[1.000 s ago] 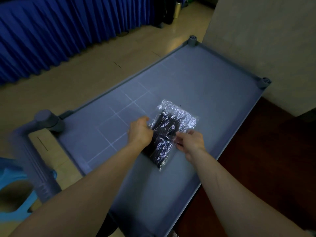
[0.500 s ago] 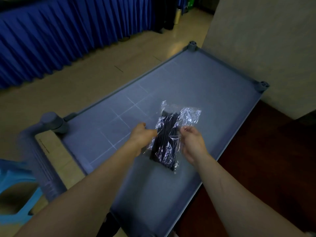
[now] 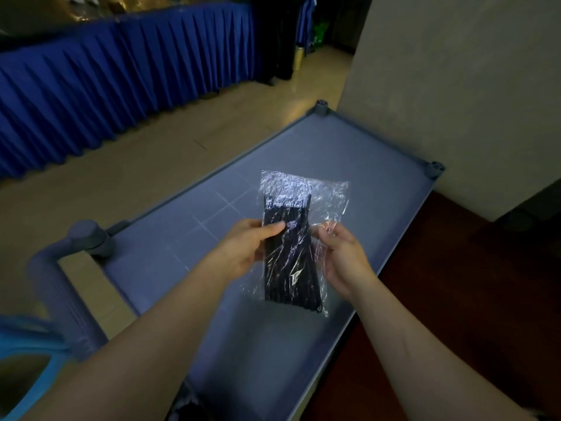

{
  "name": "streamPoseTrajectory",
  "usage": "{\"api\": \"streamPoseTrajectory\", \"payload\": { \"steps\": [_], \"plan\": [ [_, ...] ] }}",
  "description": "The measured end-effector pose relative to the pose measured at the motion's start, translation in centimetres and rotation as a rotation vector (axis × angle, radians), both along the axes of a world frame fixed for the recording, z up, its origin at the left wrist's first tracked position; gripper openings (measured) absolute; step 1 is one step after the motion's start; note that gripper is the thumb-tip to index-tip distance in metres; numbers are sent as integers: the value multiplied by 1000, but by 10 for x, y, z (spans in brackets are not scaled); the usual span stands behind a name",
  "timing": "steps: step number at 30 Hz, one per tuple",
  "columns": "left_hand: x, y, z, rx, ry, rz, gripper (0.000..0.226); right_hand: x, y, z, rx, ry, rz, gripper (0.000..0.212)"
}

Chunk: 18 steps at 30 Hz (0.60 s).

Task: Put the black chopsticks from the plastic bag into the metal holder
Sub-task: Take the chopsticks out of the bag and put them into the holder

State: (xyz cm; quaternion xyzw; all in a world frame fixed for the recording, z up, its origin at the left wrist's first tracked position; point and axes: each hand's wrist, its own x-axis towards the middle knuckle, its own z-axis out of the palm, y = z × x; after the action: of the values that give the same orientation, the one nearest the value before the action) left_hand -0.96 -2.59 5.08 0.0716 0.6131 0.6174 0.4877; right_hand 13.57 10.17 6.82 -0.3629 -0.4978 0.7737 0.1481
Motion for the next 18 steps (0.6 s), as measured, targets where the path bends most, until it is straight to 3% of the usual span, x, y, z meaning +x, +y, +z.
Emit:
{"api": "streamPoseTrajectory", "payload": {
  "steps": [3,8,18],
  "plan": [
    [2,2,14,87,-24,-24,46,11,6,12,0,15,-14,18],
    [13,16,43,192,12,-81,29,30,16,38,62,47,-55,15],
    [59,68,91,272,83,-177,34,92,41,86,162,178,-186,21]
  ]
}}
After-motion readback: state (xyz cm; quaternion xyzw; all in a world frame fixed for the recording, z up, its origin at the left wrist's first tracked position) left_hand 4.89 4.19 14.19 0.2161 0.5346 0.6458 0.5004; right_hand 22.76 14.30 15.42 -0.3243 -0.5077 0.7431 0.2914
